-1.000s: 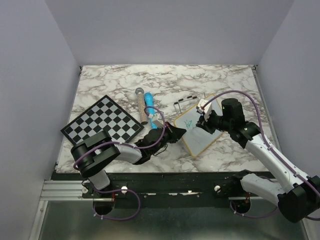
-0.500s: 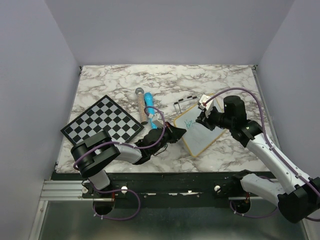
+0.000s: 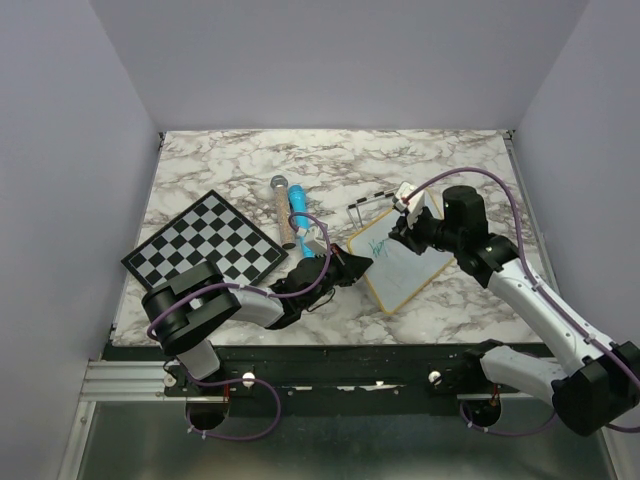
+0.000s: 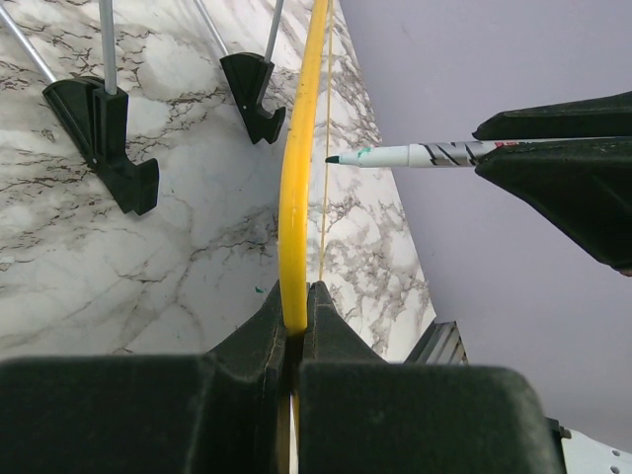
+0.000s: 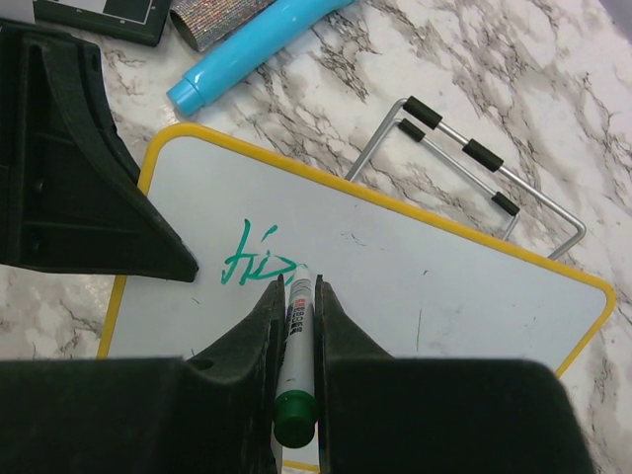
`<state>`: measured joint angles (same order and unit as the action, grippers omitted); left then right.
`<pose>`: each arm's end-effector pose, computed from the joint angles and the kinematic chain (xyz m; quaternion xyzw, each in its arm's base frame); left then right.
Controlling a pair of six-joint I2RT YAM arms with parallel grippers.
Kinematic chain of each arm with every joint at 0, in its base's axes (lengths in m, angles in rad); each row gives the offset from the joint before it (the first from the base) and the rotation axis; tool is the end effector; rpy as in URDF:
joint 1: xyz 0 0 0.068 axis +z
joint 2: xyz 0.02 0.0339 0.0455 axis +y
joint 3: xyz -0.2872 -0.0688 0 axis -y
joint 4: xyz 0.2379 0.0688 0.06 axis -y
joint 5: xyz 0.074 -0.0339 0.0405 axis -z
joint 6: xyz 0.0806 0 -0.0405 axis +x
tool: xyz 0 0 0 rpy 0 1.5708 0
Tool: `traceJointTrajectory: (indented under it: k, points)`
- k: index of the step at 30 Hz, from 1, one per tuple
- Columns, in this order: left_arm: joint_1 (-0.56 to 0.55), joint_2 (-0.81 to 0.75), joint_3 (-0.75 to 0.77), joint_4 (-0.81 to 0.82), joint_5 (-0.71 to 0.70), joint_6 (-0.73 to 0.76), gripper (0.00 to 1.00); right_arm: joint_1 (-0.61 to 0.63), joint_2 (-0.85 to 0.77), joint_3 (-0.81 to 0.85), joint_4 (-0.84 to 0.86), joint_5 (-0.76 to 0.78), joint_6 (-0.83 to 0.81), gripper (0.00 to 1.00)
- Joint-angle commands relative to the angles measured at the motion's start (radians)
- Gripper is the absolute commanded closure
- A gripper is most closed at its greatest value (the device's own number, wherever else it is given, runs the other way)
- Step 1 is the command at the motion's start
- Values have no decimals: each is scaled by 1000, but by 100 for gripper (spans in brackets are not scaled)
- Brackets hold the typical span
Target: Write a sentence on the whiteboard
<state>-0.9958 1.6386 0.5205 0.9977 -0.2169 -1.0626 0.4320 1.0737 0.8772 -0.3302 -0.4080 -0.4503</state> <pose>0.2044 -0.2835 0.1940 -0.0966 0.7412 -0.5233 0.4093 0.2191 0.1362 0.3039 -0.4538 0.7244 0.1711 0.4899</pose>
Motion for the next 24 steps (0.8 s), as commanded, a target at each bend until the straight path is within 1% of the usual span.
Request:
traceJointTrajectory:
  k: [1,15,24]
  points:
    - [-1,18,-17,1,30,33,100,-3,12,14,33,15,13,99]
    - [-1,18,-19,1,28,32,100,-3,29,8,51,80,28,100]
    - [-1,13,-20,1,25,33,100,-3,23,-4,28,72,9,99]
